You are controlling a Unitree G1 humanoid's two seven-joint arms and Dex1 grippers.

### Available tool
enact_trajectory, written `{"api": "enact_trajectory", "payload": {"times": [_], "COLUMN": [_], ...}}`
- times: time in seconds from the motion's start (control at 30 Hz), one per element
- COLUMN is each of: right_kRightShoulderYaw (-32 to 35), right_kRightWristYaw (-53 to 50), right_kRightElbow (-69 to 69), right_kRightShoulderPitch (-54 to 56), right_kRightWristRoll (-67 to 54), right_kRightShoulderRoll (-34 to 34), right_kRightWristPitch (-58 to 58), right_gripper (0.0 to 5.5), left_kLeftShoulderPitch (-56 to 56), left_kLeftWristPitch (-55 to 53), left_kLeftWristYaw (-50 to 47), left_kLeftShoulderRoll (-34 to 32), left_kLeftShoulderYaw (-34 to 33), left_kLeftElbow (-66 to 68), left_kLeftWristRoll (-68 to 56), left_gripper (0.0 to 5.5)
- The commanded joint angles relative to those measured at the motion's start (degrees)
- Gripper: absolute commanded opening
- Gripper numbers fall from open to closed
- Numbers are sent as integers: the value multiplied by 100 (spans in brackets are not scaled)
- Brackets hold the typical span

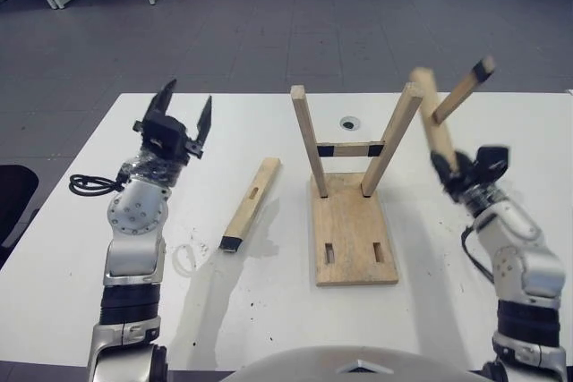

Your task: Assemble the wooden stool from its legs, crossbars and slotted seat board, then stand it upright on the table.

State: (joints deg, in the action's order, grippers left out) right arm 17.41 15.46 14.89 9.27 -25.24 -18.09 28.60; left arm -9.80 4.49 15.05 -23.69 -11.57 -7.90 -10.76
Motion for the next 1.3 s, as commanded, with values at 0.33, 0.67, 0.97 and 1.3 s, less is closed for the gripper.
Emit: {"api": "enact_trajectory", "payload": {"times": [0.33,0.67,0.97,1.3], "right_kRightShoulderYaw": [545,-357,-845,-1086], "right_kRightWristYaw": [-805,139,835,924], "right_kRightElbow": [1236,1166,1202,990], "right_kRightShoulderPitch": [1911,1676,1341,1260], "right_kRightWristRoll": [-5309,-6438,-6659,-6866], "right_kRightShoulderRoll": [-148,-736,-1000,-1182], "right_kRightWristPitch": [1711,2295,2503,2602], "right_gripper": [201,201,201,201], "left_kLeftShoulderPitch": [-1063,-1280,-1382,-1215], "left_kLeftWristPitch": [-3876,-4435,-4497,-4804], "left_kLeftWristYaw": [-1576,-1751,-1509,-663], "left_kLeftShoulderRoll": [488,-12,-126,-542], "left_kLeftShoulderYaw": [111,563,727,648], "left_kLeftElbow": [-2261,-2240,-2128,-2225], "left_kLeftWristRoll": [-7816,-9357,-9538,-9644], "left_gripper": [347,359,359,215]}}
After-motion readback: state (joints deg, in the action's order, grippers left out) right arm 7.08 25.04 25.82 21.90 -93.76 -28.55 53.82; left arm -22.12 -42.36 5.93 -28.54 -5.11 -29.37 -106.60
